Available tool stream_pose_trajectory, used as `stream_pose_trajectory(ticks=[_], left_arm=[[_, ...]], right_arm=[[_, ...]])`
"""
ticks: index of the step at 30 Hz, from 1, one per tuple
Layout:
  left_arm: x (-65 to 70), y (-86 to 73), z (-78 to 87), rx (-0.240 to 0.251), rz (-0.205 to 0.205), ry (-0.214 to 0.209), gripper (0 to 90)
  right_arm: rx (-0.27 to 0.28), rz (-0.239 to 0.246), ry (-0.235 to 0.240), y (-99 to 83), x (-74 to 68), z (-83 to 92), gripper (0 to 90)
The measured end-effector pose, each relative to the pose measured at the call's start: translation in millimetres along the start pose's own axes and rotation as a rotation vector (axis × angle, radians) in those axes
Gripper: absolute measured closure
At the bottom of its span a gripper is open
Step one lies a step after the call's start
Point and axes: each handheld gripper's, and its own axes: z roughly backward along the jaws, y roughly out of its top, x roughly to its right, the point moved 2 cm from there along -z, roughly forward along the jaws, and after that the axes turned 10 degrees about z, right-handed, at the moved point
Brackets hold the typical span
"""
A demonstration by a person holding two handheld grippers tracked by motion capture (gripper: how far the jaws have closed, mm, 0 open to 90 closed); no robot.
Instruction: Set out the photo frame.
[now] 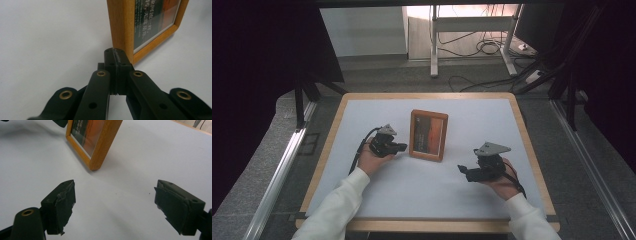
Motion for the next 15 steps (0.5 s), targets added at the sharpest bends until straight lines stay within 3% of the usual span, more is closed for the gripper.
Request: stream_pose_trajectory(ticks=[7, 8, 15], left_arm=[[2.1, 2.0, -5.1, -0.001, 0.002, -0.018, 89.7], [3.0, 2.1, -6.6, -0.012, -0.010, -0.003, 89.7], [2.5, 1.7, -7.6, -0.013, -0.008, -0.010, 89.8]], right_arm=[[-0.002, 0.003, -0.004, -0.4, -0.2, 0.6, 17.1], [-0.004, 0.003, -0.005, -0.6, 0.2, 0.9, 17.0], [-0.012, 0.004, -0.006, -2.8, 0.5, 2.5, 16.8]])
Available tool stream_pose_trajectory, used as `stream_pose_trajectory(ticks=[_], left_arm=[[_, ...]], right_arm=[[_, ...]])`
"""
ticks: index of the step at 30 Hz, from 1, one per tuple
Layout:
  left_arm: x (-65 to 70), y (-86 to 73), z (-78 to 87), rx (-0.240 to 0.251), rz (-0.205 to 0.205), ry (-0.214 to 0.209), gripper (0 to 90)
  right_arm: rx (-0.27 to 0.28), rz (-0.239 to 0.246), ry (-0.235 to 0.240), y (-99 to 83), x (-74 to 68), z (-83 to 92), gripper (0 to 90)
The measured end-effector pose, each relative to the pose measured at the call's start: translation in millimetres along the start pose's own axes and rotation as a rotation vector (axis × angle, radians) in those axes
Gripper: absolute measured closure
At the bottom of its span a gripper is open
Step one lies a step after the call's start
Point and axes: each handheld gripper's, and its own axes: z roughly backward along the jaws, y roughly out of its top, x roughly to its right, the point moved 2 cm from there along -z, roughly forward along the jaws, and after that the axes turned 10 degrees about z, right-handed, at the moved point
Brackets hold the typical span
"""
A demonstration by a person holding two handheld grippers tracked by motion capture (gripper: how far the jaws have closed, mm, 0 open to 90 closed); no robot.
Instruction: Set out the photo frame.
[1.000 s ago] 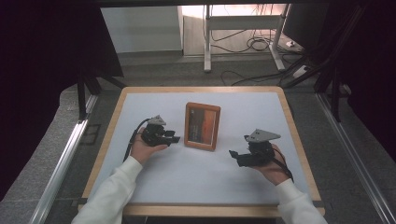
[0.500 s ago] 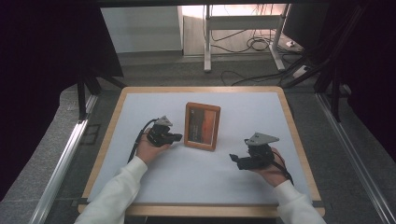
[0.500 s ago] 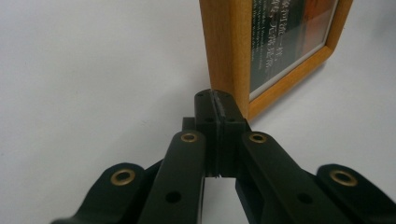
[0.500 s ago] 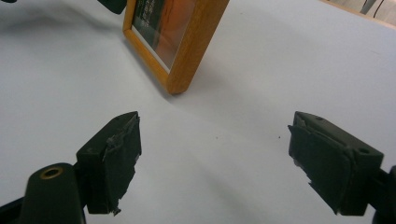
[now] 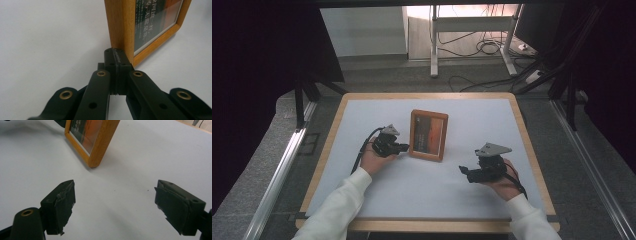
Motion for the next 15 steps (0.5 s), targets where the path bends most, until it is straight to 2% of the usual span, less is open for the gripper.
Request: stream_pose_trajectory(ticks=[15], left_arm=[[6.9, -4.1, 0.5, -0.011, -0.015, -0.023, 89.8]], right_arm=[[-0.007, 0.003, -0.004, -1.9, 0.2, 0.7, 16.8]])
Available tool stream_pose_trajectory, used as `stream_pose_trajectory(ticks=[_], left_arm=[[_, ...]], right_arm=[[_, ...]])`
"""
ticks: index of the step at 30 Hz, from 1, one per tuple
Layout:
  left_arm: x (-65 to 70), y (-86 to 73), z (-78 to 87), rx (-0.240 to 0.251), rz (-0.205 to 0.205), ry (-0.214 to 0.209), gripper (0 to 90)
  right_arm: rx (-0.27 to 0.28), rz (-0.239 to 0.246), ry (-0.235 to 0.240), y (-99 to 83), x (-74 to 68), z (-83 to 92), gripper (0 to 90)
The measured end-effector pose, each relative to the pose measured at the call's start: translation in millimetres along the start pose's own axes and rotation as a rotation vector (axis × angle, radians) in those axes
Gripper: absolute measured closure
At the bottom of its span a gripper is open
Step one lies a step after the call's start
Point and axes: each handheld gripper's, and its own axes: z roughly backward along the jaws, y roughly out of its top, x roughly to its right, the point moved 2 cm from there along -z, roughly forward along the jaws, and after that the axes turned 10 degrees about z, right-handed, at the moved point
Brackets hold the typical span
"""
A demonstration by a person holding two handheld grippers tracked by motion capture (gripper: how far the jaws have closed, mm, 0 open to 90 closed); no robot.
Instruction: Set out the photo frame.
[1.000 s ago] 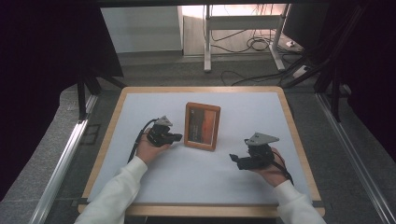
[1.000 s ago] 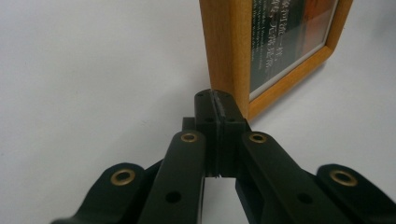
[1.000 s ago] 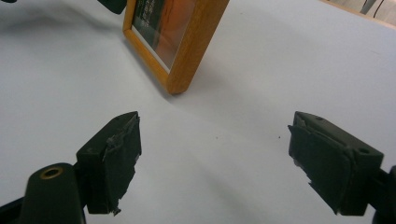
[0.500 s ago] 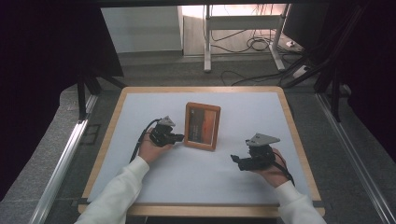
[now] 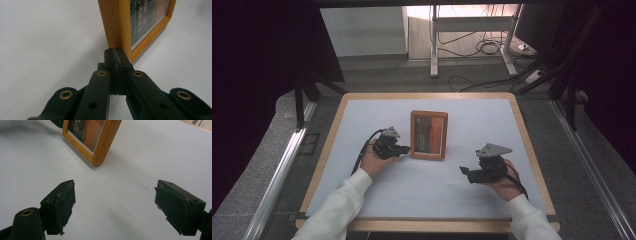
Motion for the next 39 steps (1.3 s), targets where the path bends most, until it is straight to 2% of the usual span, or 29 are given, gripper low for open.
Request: stream_pose_trajectory(ticks=[13, 17, 23, 32, 34, 36, 39], left_arm=[[2.0, -0.5, -0.3, -0.002, -0.006, -0.009, 89.7], [0.7, 0.0, 3.1, 0.005, -0.002, 0.007, 89.7], [-5.4, -2.6, 17.7, 0.040, 0.022, 0.021, 89.6], [-0.4, -13.9, 34.7, 0.082, 0.018, 0.036, 87.8], [3.1, -19.4, 42.7, 0.115, 0.023, 0.041, 85.2], [5.0, -23.7, 47.1, 0.135, 0.036, 0.049, 78.6], [7.6, -33.1, 51.9, 0.155, 0.065, 0.069, 59.8]], right_arm=[[-0.003, 0.000, 0.004, -1.2, 0.5, -0.3, 16.7], [-0.001, -0.005, 0.003, -1.5, 0.8, 0.1, 16.7], [-0.010, 0.003, -0.003, -4.2, 1.7, 0.0, 16.5], [0.003, -0.039, -0.042, -17.2, 11.2, 7.3, 16.5], [0.015, -0.062, -0.056, -23.8, 14.7, 10.6, 16.5], [0.024, -0.093, -0.070, -32.4, 18.7, 14.3, 16.5], [0.029, -0.140, -0.092, -44.7, 24.0, 19.6, 16.5]])
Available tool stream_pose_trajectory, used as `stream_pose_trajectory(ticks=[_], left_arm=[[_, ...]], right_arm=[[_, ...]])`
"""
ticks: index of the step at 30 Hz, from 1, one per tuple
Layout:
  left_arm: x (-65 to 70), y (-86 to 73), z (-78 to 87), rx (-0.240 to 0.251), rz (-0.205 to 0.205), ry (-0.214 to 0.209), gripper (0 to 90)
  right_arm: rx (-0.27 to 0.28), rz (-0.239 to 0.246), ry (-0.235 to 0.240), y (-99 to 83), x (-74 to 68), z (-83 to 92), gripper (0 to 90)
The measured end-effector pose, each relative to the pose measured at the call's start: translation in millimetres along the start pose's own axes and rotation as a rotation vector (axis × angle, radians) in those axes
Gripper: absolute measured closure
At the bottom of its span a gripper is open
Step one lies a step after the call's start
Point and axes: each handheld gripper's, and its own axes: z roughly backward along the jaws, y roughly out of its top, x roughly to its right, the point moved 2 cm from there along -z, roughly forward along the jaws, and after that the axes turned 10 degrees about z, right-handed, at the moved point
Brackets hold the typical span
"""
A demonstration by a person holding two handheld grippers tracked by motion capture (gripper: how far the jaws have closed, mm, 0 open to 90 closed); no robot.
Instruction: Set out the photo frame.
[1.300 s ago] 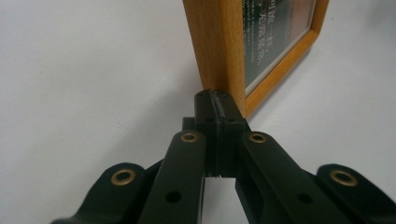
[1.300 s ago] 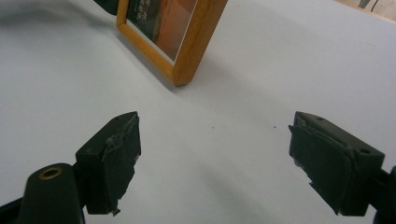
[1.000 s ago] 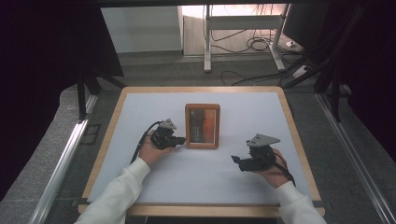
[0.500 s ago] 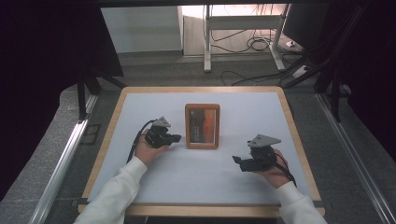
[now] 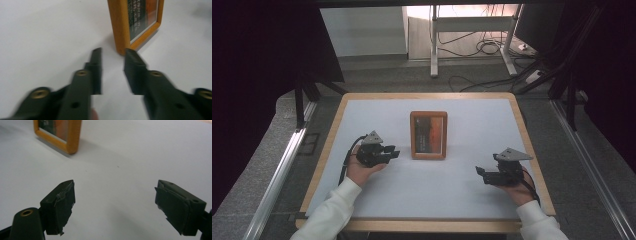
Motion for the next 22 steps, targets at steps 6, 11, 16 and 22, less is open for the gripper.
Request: stream_pose_trajectory(ticks=[6, 11, 16, 22], left_arm=[[2.0, -17.5, 10.4, -0.031, -0.007, 0.025, 40.3], [0.7, -20.8, 18.0, -0.008, 0.027, 0.014, 35.8], [-0.8, -22.0, 16.6, -0.014, 0.023, 0.021, 33.3], [-1.2, -22.4, 15.0, -0.013, 0.014, 0.036, 30.7]], right_arm=[[0.009, -0.039, -0.011, -12.1, 5.9, 8.3, 16.5], [0.011, -0.037, -0.011, -14.5, 5.8, 5.6, 16.5], [0.036, -0.038, -0.020, -11.6, 7.3, 3.6, 16.5], [0.046, -0.032, -0.038, -11.4, 7.7, 3.8, 15.7]])
